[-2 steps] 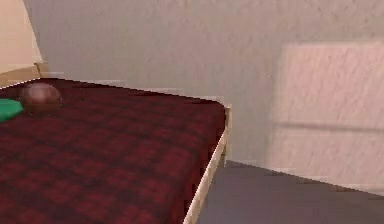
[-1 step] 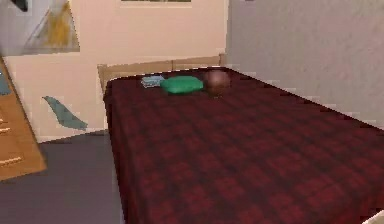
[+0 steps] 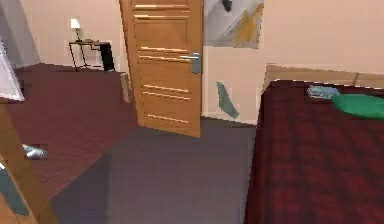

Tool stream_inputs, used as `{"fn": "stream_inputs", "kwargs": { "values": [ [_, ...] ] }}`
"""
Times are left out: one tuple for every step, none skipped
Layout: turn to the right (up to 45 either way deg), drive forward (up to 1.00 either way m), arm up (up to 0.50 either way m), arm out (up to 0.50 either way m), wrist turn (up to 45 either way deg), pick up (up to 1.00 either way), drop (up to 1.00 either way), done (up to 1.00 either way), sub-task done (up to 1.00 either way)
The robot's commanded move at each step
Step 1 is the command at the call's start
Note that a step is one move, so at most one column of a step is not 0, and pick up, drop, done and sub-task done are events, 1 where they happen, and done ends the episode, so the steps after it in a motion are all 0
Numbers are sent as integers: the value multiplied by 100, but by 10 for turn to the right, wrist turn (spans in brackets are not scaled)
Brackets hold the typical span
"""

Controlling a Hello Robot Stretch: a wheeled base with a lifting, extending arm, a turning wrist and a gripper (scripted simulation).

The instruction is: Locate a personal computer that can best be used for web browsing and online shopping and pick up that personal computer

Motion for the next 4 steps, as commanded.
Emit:
{"fn": "stream_inputs", "kwargs": {
  "values": [
    [-450, 0, 0, 0, 0, 0, 0, 0, 0],
    [-30, 0, 0, 0, 0, 0, 0, 0, 0],
    [0, 45, 0, 0, 0, 0, 0, 0, 0],
    [-60, 0, 0, 0, 0, 0, 0, 0, 0]
  ]
}}
